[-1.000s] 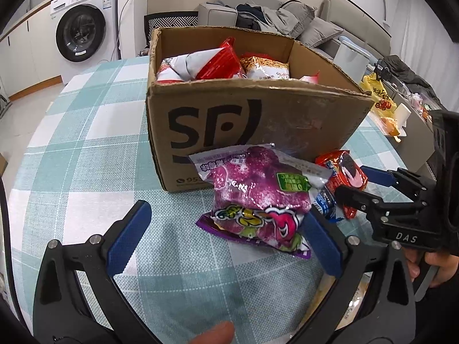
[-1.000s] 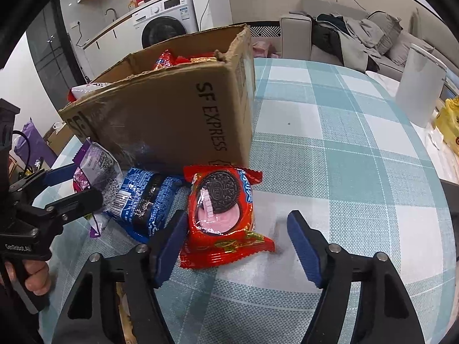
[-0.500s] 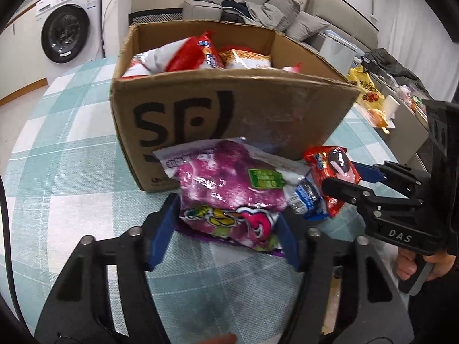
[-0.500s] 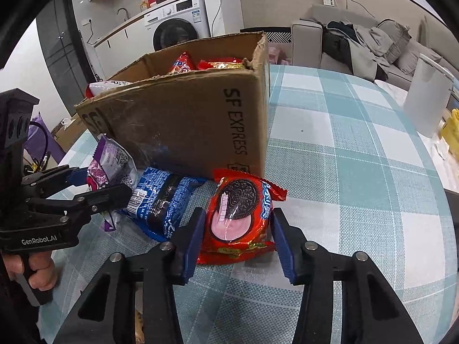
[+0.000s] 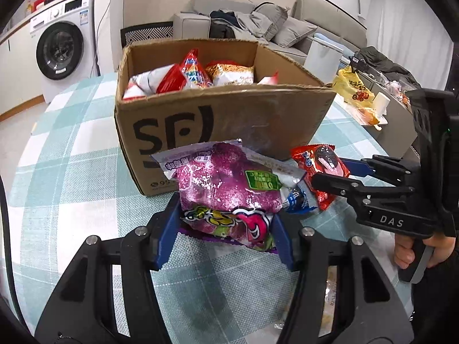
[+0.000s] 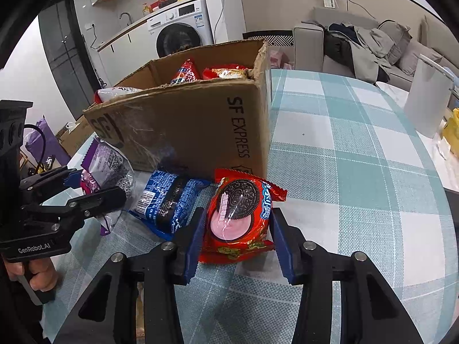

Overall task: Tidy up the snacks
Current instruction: 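Grasp the purple grape bag with the left gripper while the right grasps the red Oreo pack, then lift the purple grape bag over the box while the right lifts the Oreo pack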

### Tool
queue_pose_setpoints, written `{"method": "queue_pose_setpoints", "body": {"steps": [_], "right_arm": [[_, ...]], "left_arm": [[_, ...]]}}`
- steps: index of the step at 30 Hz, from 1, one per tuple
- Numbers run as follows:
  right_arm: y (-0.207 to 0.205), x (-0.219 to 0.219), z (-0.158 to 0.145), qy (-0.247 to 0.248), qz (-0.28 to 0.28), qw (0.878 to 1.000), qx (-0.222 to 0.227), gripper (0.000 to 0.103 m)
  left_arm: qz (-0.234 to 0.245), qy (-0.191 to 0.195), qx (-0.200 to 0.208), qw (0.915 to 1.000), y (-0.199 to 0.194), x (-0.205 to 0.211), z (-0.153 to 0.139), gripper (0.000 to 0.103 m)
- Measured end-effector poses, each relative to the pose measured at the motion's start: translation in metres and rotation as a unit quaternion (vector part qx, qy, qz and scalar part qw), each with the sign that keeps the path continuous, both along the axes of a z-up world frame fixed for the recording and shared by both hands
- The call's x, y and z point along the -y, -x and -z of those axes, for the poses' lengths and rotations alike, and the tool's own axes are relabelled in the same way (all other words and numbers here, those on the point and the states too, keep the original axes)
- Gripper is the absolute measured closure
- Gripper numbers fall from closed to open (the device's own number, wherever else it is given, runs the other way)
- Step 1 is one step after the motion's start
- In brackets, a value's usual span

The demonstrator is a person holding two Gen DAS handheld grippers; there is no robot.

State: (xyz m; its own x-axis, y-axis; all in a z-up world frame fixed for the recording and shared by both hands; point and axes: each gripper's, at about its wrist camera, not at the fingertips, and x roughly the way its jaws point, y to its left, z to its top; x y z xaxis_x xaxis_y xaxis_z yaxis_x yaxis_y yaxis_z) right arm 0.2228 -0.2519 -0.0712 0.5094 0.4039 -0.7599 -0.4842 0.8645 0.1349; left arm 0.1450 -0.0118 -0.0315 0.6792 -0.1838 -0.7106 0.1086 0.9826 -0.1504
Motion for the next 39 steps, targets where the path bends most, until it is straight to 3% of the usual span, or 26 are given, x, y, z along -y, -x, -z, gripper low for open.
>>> {"method": "queue_pose_setpoints", "body": {"steps": [15, 39], "right_arm": [[0.014, 0.006, -0.027, -0.020, 0.003, 0.999, 0.034, 0.057], [0.040, 0.003, -0.100, -0.059, -0.012, 0.993, 0.102, 0.057]], "left_arm": [[-0.002, -0.004, 0.031, 0.9995, 0.033, -0.002, -0.032, 0.048], [-0.038, -0.004, 0.093, 0.9949, 0.068, -0.026, -0.105, 0.048]]}}
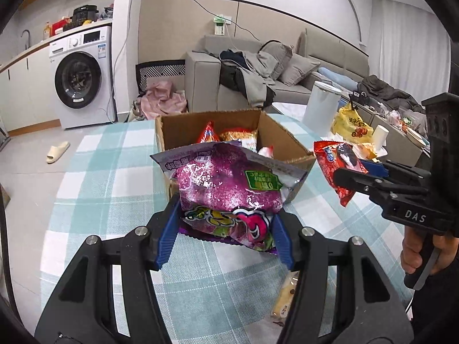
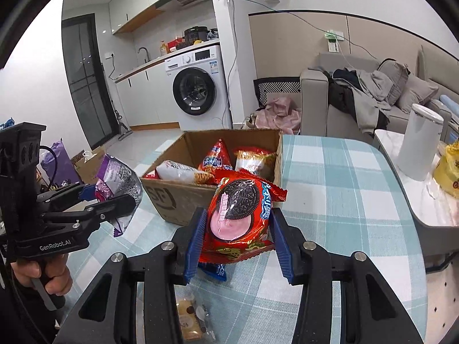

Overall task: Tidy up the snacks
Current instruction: 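Lift the purple grape bag over the box while the right lifts the Oreo pack, then lower the grape bag into the box and open the left gripper while the right releases the Oreo pack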

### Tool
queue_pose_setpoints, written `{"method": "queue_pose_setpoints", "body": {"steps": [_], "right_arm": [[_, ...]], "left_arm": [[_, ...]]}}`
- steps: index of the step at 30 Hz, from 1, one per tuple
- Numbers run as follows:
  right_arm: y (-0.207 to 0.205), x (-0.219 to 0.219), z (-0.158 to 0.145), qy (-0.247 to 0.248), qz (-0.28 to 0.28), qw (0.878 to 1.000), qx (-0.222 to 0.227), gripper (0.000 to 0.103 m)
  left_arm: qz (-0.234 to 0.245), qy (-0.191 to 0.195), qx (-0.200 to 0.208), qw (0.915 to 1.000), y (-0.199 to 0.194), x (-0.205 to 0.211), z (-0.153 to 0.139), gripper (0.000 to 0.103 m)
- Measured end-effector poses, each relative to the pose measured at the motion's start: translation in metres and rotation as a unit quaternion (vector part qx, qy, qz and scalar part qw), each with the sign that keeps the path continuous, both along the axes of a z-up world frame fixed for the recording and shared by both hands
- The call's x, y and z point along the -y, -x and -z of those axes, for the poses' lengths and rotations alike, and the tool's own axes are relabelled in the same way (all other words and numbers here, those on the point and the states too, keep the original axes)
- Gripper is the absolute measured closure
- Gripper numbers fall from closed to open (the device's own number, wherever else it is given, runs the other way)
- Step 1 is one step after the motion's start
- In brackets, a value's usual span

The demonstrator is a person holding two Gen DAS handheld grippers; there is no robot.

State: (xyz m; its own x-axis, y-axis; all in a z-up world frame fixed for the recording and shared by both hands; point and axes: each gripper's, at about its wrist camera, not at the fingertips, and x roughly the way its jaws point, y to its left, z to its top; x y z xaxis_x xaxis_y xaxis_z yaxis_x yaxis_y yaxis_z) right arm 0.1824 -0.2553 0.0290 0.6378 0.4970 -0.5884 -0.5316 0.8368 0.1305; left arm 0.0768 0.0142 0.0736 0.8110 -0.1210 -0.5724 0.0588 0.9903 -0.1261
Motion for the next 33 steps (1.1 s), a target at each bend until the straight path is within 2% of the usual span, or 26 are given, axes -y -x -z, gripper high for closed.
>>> {"method": "queue_pose_setpoints", "body": {"steps": [18, 33], "right_arm": [[-0.003, -0.011, -0.032, -0.021, -0.009, 1.000, 0.019, 0.057], [-0.016, -0.021, -0.037, -0.034, -0.007, 0.999, 0.014, 0.057]], "left_arm": [[-0.007, -0.014, 0.024, 0.9996, -0.011, 0.003, -0.045, 0.048], [-0.022, -0.009, 0.018, 0.9995, -0.048, -0.009, -0.048, 0.048]]}}
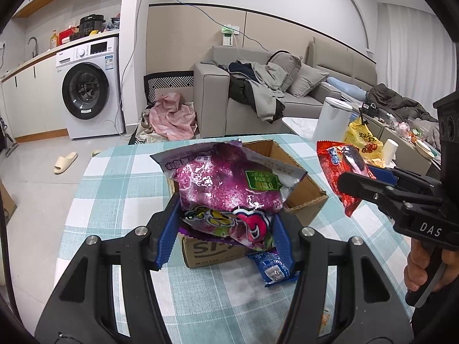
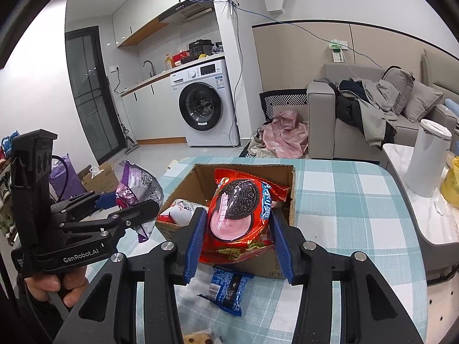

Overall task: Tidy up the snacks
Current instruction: 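Lower the grape bag into the box and open the left gripper while the right releases the Oreo pack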

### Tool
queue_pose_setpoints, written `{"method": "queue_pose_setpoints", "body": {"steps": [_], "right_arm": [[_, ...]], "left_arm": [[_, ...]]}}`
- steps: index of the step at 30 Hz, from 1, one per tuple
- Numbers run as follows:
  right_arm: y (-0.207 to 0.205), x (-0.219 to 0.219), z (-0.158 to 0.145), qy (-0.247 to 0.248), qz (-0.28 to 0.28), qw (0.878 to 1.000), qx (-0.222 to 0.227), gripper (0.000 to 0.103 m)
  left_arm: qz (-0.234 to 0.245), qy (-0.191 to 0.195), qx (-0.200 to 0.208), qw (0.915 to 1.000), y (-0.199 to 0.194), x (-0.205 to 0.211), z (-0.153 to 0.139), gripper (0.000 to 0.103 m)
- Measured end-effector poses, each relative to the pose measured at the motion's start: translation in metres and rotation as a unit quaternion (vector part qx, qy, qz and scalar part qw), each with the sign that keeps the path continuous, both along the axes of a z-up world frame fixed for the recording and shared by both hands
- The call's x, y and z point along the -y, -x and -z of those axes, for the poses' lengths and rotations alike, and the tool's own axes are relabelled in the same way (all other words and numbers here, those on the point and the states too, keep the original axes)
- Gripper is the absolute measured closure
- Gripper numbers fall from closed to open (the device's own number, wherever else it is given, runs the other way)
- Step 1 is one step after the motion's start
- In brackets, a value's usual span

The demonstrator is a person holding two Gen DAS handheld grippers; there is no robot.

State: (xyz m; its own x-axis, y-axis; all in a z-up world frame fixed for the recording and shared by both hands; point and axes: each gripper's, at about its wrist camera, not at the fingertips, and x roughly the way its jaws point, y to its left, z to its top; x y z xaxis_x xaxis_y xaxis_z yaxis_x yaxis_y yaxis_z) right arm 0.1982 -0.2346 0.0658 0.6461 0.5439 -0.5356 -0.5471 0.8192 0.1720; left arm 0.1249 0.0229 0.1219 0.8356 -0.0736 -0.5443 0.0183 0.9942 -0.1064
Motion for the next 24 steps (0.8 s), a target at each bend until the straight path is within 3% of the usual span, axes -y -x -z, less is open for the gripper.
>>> {"method": "queue_pose_setpoints", "body": {"steps": [24], "right_arm": [[-0.053, -0.029, 0.023, -0.001, -0.005, 0.999, -0.032, 0.057]], "left_arm": [[-0.010, 0.007, -0.024, 0.9996, -0.079, -0.010, 0.033, 0.048]]}}
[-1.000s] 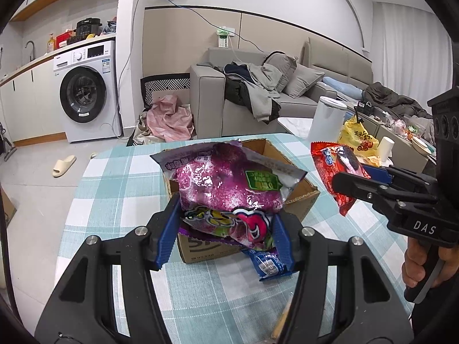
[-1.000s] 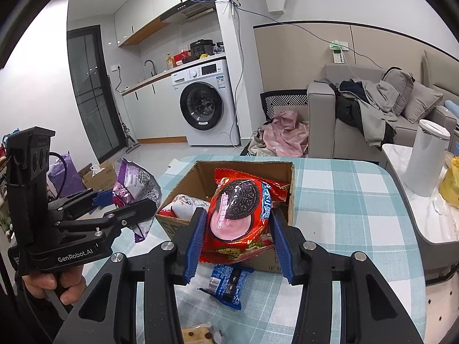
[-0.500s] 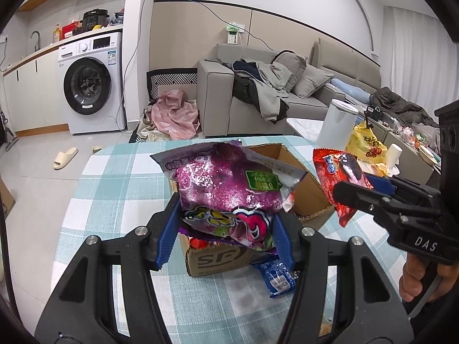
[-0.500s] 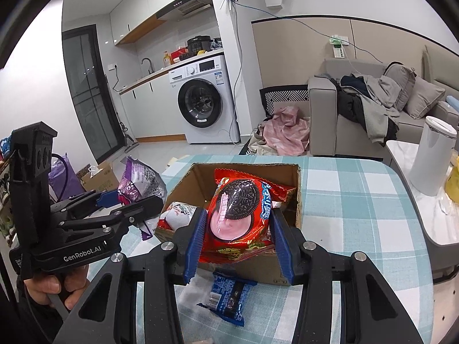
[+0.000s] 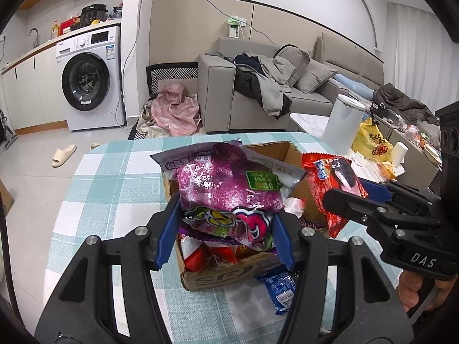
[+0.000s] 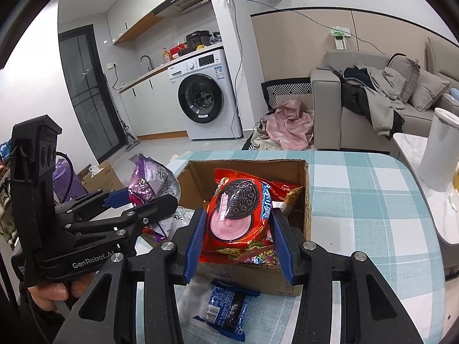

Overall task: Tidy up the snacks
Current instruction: 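Lower the grape bag into the box and open the left gripper while the right releases the Oreo pack, then move both open grippers back toward the cream bun pack and blue Oreo pack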

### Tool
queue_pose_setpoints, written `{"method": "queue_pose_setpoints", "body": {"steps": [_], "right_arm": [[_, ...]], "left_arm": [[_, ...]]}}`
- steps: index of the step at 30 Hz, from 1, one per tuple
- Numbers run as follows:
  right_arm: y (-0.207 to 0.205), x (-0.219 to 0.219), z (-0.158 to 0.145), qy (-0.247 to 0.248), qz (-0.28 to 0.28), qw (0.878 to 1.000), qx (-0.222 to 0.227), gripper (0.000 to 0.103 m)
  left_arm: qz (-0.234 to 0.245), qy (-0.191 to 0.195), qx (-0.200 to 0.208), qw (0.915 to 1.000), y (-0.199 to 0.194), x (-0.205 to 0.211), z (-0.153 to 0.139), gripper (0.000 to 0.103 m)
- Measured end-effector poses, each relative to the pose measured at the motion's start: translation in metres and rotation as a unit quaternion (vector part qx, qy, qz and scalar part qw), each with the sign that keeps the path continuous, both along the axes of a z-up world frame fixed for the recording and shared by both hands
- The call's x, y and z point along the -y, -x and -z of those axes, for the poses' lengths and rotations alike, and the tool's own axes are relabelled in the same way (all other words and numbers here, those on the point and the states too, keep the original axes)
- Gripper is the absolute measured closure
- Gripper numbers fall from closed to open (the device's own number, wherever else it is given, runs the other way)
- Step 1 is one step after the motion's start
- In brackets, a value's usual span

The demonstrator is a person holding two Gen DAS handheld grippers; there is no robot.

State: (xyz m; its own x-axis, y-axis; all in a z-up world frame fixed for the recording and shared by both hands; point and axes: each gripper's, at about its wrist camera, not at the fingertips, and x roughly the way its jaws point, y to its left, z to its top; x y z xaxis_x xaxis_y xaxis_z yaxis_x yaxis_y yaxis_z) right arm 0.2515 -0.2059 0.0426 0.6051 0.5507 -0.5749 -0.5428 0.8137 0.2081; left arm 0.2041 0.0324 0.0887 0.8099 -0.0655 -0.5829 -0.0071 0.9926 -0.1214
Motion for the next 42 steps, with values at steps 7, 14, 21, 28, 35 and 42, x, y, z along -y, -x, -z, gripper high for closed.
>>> {"method": "queue_pose_setpoints", "body": {"steps": [7, 14, 21, 28, 35, 42], "right_arm": [[-0.015, -0.005, 0.007, 0.004, -0.003, 1.000, -0.006, 0.057], [-0.029, -0.007, 0.020, 0.009, 0.008, 1.000, -0.022, 0.057], [-0.035, -0.010, 0.030, 0.010, 0.011, 0.999, -0.030, 0.057], [-0.043, -0.007, 0.034, 0.006, 0.016, 0.999, -0.035, 0.057], [-0.043, -0.005, 0.034, 0.006, 0.017, 0.999, -0.032, 0.054], [-0.032, 0.001, 0.027, 0.017, 0.021, 1.000, -0.009, 0.038]], "left_arm": [[0.003, -0.004, -0.005, 1.0000, -0.019, -0.002, 0.012, 0.048], [0.009, -0.014, -0.011, 0.9998, -0.041, 0.003, 0.022, 0.048], [0.013, -0.019, -0.018, 0.9996, -0.060, 0.010, 0.035, 0.047], [0.016, -0.025, -0.024, 0.9993, -0.068, 0.011, 0.047, 0.047], [0.022, -0.029, -0.028, 0.9989, -0.066, 0.015, 0.050, 0.047], [0.011, -0.028, -0.020, 0.9994, -0.051, 0.011, 0.042, 0.025]]}}
